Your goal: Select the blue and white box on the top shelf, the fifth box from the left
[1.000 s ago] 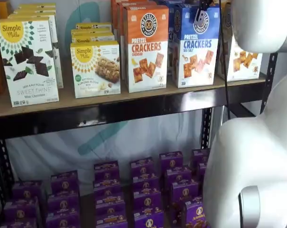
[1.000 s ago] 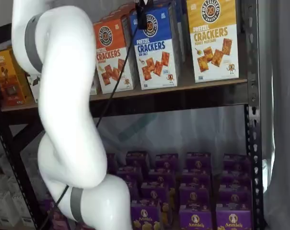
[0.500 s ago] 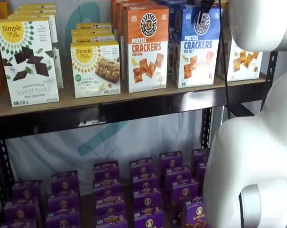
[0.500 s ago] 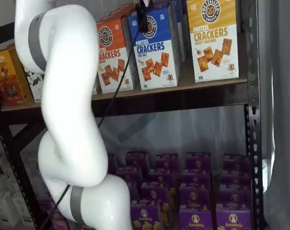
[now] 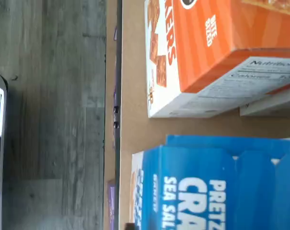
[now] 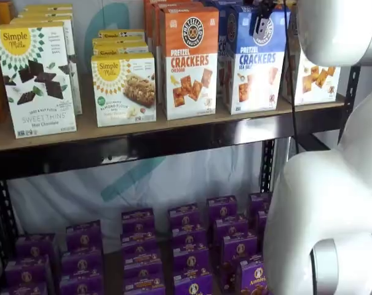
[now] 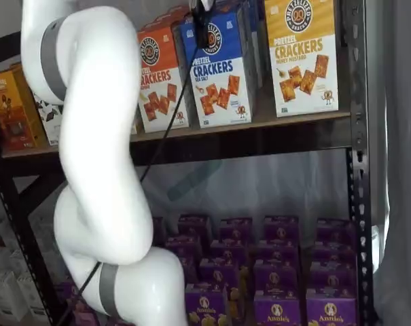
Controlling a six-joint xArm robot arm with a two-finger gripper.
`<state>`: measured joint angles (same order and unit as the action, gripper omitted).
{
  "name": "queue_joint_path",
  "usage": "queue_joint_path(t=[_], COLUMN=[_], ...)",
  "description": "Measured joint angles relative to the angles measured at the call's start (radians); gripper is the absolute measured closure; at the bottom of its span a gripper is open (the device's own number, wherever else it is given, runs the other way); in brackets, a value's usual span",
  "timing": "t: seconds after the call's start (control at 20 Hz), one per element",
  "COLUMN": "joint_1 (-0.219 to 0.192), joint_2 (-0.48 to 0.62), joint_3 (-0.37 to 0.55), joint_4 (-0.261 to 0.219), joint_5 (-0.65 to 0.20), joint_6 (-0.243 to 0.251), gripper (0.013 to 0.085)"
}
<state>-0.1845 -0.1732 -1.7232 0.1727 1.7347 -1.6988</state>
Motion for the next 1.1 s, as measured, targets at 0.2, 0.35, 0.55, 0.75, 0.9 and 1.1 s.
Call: queue_joint_path(t=[0.2,0.35,0.55,0.75,0.9,1.1], joint_1=[-0.002,-0.005,-0.009,-0.015,-0.024,-0.035], joint_2=[-0.004,-0.005,-0.006,-0.015,-0.02,-0.037], joint_3=[0.006,0.006,0.006,0.014,0.013,0.015], joint_4=[0.001,0.003,0.008,0.012,0.02,0.032], joint_5=[-0.007,-0.006,-0.003,-0.009,0.003,0.027], joint_6=[-0.002,-0.004,-0.007,-0.011,-0.015,-0.019], gripper=[0.029,0.029,0.041,0.041,0.041,0.041])
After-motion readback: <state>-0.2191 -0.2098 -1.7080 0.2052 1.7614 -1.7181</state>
